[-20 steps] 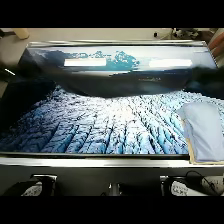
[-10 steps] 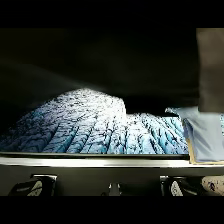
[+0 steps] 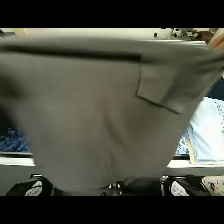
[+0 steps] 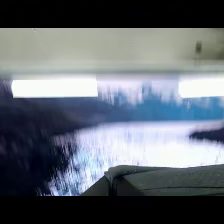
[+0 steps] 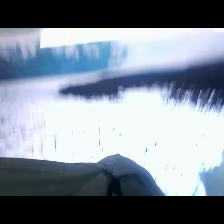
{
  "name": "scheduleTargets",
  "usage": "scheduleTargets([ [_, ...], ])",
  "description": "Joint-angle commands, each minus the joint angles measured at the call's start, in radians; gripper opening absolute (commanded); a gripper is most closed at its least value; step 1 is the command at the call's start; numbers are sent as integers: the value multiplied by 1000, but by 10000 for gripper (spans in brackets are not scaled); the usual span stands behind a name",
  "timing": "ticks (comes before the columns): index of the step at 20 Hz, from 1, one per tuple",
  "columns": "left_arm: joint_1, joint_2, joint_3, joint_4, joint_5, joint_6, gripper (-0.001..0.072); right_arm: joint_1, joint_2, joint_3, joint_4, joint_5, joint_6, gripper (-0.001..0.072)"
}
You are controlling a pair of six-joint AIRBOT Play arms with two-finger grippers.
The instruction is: Fold the shirts.
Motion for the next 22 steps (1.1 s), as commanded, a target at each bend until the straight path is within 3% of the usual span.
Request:
scheduleTargets([
  [1, 1, -181, -226, 34, 7, 0, 23, 78, -263, -79, -52, 105, 19, 23],
  [5, 1, -467, -264, 21, 138, -5, 24, 249, -545, -92, -123, -215, 37, 24],
  [8, -1, -641, -204, -13, 233, -45, 25, 273, -664, -92, -107, -476, 161, 24],
  [11, -7, -742, -151, -119, 324, -40, 25, 273, -712, -92, -95, -588, 185, 24],
  [14, -8, -755, -141, -151, 334, -2, 25, 266, -701, -89, -106, -509, 126, 25],
  [16, 1, -741, -130, -150, 180, 57, 26, 257, -668, -89, -160, -333, 79, 25],
  [18, 3, -745, -146, -131, -34, 56, 25, 253, -661, -98, -231, -91, 99, 24],
  [19, -2, -744, -183, -112, -72, 42, 25, 254, -661, -129, -235, -39, 111, 24],
  [22, -14, -756, -333, -118, -35, -11, 26, 285, -661, -295, -196, -107, 164, 24],
])
